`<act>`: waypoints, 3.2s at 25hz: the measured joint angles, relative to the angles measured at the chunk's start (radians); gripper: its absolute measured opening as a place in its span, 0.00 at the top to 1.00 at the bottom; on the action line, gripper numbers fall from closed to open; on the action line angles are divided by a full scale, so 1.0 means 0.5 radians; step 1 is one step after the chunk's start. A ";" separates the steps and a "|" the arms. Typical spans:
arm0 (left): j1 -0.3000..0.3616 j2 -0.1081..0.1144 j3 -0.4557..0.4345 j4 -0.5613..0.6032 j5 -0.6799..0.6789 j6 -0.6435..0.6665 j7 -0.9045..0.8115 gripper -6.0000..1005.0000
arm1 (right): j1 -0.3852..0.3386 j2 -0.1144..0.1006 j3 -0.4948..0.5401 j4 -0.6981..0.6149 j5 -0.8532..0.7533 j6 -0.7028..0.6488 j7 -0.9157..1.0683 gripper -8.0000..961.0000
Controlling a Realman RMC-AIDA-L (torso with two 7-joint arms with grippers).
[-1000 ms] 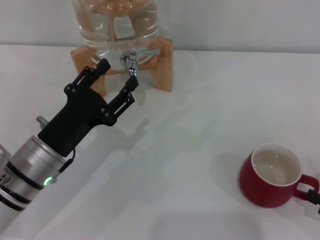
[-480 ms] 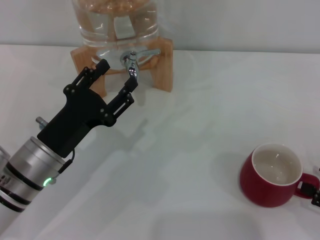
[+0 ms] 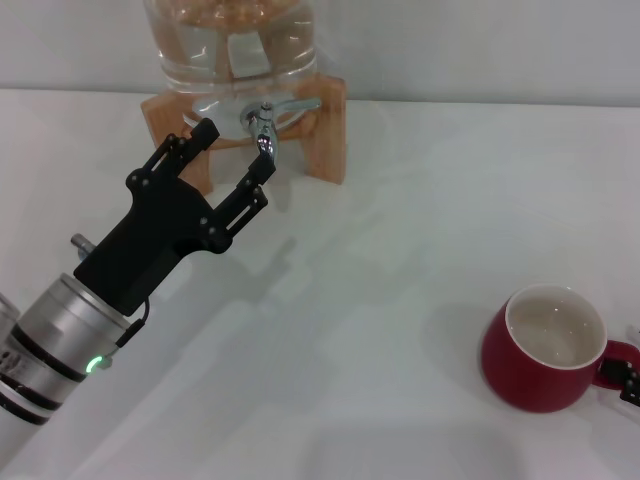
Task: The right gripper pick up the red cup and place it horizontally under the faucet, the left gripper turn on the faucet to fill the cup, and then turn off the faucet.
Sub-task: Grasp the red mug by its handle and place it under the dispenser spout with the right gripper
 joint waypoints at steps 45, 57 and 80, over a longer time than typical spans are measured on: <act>-0.012 -0.003 0.000 0.003 0.000 -0.005 0.000 0.24 | 0.071 0.013 0.002 0.197 0.147 -0.139 -0.208 0.80; -0.009 -0.003 0.000 0.006 0.000 -0.018 0.000 0.24 | 0.107 0.017 0.005 0.250 0.210 -0.182 -0.209 0.82; 0.004 0.000 0.021 -0.003 0.003 -0.158 0.000 0.24 | 0.380 0.026 -0.016 0.519 0.284 -0.461 -0.239 0.83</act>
